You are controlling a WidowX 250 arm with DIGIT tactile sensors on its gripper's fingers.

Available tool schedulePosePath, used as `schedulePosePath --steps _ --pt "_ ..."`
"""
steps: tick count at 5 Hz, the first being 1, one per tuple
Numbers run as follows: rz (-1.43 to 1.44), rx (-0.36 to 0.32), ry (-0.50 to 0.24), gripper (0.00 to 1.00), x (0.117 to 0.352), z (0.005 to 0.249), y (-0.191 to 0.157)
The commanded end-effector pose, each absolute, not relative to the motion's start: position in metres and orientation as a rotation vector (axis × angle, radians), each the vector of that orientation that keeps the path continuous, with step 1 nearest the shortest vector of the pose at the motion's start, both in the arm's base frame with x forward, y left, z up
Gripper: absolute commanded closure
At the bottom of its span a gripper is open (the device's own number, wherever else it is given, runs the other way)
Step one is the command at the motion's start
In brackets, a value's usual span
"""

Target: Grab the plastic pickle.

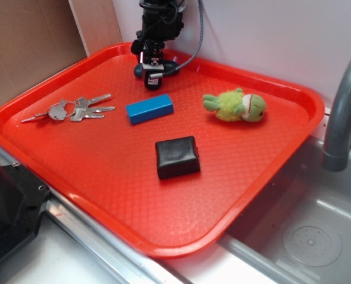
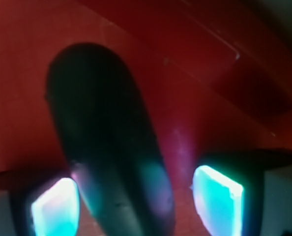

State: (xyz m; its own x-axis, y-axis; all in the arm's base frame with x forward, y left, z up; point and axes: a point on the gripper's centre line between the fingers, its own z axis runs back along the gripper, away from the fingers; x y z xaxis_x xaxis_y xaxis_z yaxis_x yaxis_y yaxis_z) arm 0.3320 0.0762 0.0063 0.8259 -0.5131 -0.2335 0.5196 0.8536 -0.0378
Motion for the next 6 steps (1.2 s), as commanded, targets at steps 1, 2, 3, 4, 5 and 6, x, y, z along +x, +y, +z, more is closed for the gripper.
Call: schedulePosePath --steps 1,2,3,4,5,6 --pt "-0.561 0.044 0.227 1.00 0.343 -0.005 0.067" --pt "-0.546 0.054 0.216 1.00 0.341 0.001 0.069" --pt "-0.488 0.071 0.206 1.00 0.326 0.029 0.065" --pt "-0.263 0.034 0.125 1.00 0.278 0.079 0.032" --pt "-0.204 -0.011 0.018 1.00 0.232 0.128 -0.002" --pt "-0.197 -0.034 -0.078 1.00 0.189 0.176 -0.016"
